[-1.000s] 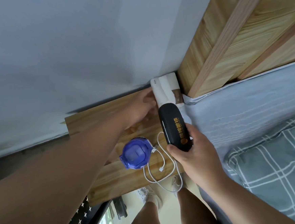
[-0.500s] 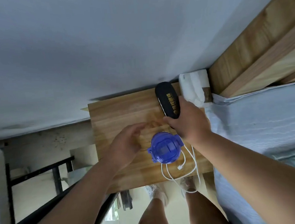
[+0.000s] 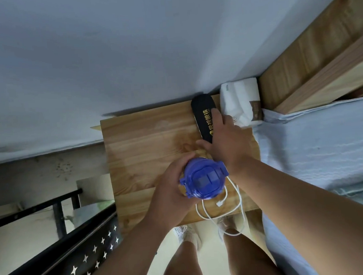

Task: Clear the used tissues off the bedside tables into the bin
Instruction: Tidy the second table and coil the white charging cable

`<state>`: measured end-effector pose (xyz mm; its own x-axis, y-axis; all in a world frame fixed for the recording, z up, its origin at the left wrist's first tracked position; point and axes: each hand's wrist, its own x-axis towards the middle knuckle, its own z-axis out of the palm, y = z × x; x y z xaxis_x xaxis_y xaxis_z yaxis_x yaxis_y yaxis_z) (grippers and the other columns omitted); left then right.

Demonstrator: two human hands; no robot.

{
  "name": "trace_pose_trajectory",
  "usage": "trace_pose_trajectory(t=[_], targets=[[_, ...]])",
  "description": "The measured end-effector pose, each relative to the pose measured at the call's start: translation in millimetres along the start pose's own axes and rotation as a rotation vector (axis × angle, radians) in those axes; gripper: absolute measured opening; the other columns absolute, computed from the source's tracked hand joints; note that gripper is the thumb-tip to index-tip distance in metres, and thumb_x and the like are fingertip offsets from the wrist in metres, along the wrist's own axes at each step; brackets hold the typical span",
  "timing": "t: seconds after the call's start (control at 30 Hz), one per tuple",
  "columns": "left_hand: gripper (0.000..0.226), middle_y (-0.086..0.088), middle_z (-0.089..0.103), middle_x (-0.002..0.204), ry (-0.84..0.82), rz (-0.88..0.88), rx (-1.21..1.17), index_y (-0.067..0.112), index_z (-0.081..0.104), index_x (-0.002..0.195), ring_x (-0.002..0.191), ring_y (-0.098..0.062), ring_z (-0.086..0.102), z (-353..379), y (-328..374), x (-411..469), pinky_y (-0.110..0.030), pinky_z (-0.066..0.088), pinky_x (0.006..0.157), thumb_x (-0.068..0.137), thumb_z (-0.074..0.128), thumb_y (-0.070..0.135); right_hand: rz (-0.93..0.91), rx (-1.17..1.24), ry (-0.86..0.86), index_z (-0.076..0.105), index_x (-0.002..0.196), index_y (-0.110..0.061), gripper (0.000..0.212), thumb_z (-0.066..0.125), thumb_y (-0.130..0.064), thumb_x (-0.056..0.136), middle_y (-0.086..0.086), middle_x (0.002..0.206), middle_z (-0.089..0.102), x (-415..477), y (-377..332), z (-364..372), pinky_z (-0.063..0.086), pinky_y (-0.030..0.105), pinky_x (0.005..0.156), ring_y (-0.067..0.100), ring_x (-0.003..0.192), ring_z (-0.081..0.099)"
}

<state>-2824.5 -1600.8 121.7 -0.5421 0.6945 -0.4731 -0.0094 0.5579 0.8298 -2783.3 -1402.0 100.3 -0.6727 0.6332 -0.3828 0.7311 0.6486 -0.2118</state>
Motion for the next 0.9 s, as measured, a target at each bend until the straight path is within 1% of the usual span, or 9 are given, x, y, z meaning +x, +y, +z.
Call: trace_pose_trajectory(t=[0.13, 0.2, 0.3, 0.37, 0.5, 0.6, 0.67, 0.77, 0.9], targets=[[0.084, 0.057, 0.054, 0.120, 0.060, -0.014, -0.019, 0.082, 0.044, 0.119, 0.109, 0.029, 0.054, -7, 6, 5, 0.006, 0.041, 0.085, 0.068, 0.088, 0.033, -0.035, -0.069, 0.017, 0.024, 0.159, -0.015, 0.095, 0.061, -0.068, 0.090, 0.013, 0.142, 0.050, -5, 6, -6, 0.039, 0.035, 0.064, 0.037, 0.094, 0.070], [0.078, 0.050, 0.062, 0.112, 0.126, -0.041, -0.063, 0.075, 0.052, 0.117, 0.103, 0.024, 0.061, -11, 6, 13, 0.000, 0.048, 0.078, 0.068, 0.094, 0.032, -0.077, -0.099, 0.021, 0.025, 0.160, -0.013, 0.094, 0.063, -0.064, 0.090, 0.014, 0.146, 0.048, -9, 9, -6, 0.038, 0.034, 0.064, 0.035, 0.092, 0.071], [0.070, 0.017, 0.078, 0.110, 0.216, -0.026, -0.158, 0.024, 0.066, 0.132, 0.100, 0.005, 0.071, -18, 7, 38, -0.010, 0.052, 0.085, 0.072, 0.094, 0.001, -0.131, -0.094, -0.001, 0.021, 0.163, -0.016, 0.095, 0.068, -0.057, 0.090, 0.013, 0.165, 0.031, -11, 12, -3, 0.046, 0.033, 0.063, 0.034, 0.090, 0.074], [0.065, -0.002, 0.077, 0.119, 0.232, -0.016, -0.182, 0.004, 0.064, 0.133, 0.101, 0.001, 0.072, -22, 16, 56, -0.012, 0.053, 0.086, 0.075, 0.091, -0.005, -0.175, -0.089, 0.013, 0.025, 0.162, -0.017, 0.093, 0.070, -0.053, 0.089, 0.010, 0.171, 0.021, -11, 14, -1, 0.045, 0.029, 0.057, 0.033, 0.083, 0.075], [0.062, -0.001, 0.077, 0.118, 0.266, 0.005, -0.206, 0.007, 0.065, 0.133, 0.099, 0.005, 0.072, -24, 31, 83, -0.008, 0.055, 0.080, 0.076, 0.091, 0.000, -0.198, -0.110, 0.101, 0.040, 0.156, -0.014, 0.087, 0.074, -0.051, 0.085, 0.007, 0.170, 0.029, -12, 17, 2, 0.036, 0.025, 0.050, 0.030, 0.065, 0.073], [0.068, -0.002, 0.077, 0.123, 0.255, 0.023, -0.227, 0.015, 0.063, 0.136, 0.110, -0.017, 0.074, -24, 42, 99, -0.040, 0.062, 0.095, 0.075, 0.093, 0.009, -0.194, -0.056, 0.127, 0.037, 0.158, -0.014, 0.086, 0.073, -0.047, 0.087, 0.003, 0.171, 0.028, -6, 23, 3, 0.042, 0.027, 0.050, 0.031, 0.068, 0.074], [0.071, -0.001, 0.076, 0.126, 0.231, 0.060, -0.198, 0.018, 0.061, 0.138, 0.114, -0.019, 0.073, -22, 44, 108, -0.051, 0.059, 0.101, 0.074, 0.094, 0.015, -0.190, -0.023, 0.118, 0.032, 0.159, -0.017, 0.084, 0.069, -0.045, 0.090, -0.002, 0.172, 0.023, -2, 28, 1, 0.047, 0.029, 0.053, 0.032, 0.076, 0.076], [0.075, 0.008, 0.074, 0.128, 0.240, 0.096, -0.164, 0.026, 0.057, 0.139, 0.117, -0.010, 0.070, -19, 46, 117, -0.043, 0.057, 0.104, 0.074, 0.094, 0.018, -0.198, -0.014, 0.111, 0.031, 0.160, -0.017, 0.083, 0.067, -0.046, 0.092, -0.003, 0.173, 0.021, 0, 32, 0, 0.051, 0.030, 0.054, 0.032, 0.082, 0.076], [0.073, 0.007, 0.073, 0.130, 0.225, 0.075, -0.188, 0.021, 0.058, 0.140, 0.116, -0.004, 0.069, -19, 44, 121, -0.021, 0.057, 0.093, 0.076, 0.093, 0.015, -0.200, 0.007, 0.082, 0.028, 0.162, -0.018, 0.084, 0.066, -0.049, 0.093, -0.004, 0.173, 0.018, 1, 35, 0, 0.050, 0.030, 0.056, 0.032, 0.087, 0.076]])
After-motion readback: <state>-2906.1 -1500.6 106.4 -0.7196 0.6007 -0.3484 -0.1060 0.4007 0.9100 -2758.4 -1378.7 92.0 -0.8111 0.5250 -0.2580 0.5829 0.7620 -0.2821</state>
